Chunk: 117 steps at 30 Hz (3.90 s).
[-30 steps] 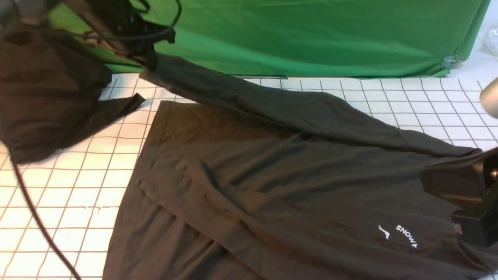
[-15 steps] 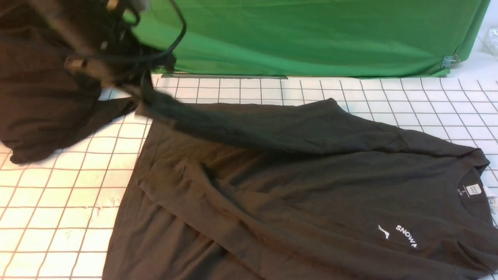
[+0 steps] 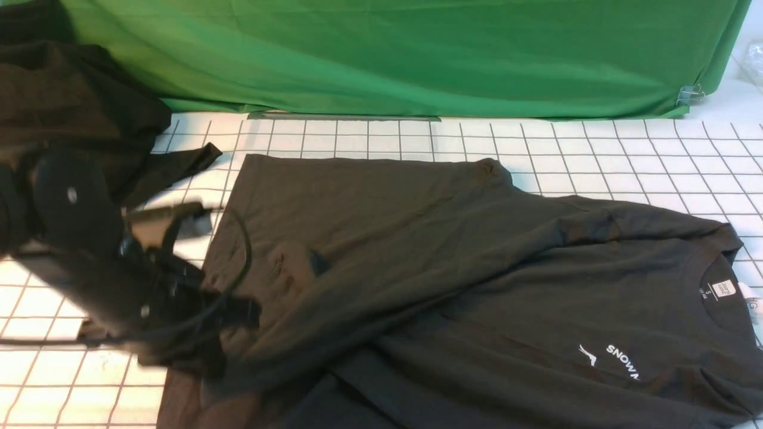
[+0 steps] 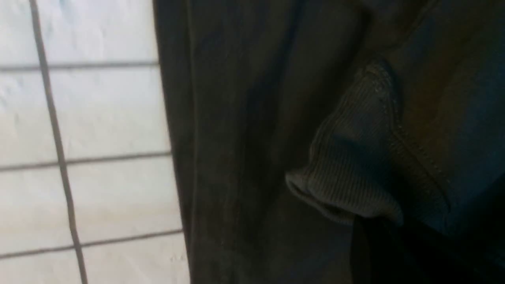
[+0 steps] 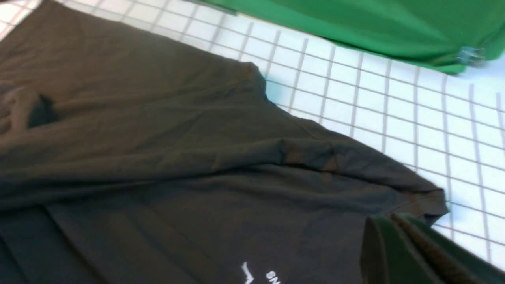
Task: Fold a long-sleeved shirt over a white checkered tablecloth.
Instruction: 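Fold the left side of the dark shirt inward over its body with the left gripper, then grasp the near edge of the shirt at its hem and shoulder corners, then fold the black garment in half by bringing its near edge over to the far edge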
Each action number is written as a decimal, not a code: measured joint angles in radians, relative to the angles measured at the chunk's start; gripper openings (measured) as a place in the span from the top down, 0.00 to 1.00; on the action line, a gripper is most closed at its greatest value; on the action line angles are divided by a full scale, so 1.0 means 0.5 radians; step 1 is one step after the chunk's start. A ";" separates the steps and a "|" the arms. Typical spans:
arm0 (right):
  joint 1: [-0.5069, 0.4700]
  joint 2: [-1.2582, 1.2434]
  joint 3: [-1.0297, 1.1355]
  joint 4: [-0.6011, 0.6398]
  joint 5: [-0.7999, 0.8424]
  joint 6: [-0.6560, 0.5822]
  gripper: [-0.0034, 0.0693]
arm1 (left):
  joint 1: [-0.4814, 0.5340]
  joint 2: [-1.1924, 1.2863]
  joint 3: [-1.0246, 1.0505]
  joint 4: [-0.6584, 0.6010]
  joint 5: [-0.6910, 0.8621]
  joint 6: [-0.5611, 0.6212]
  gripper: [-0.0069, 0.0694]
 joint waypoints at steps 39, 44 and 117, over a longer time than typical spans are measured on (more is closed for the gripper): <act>-0.002 0.006 0.000 0.170 0.053 -0.149 0.95 | 0.000 -0.061 0.633 0.181 0.120 -0.063 0.81; -0.002 0.107 -0.002 0.303 0.415 -0.276 0.95 | 0.000 -0.180 0.651 0.156 0.094 0.000 0.88; -0.876 0.917 0.071 0.973 0.059 -1.538 0.91 | 0.157 -0.094 -0.687 0.301 0.170 -0.104 0.88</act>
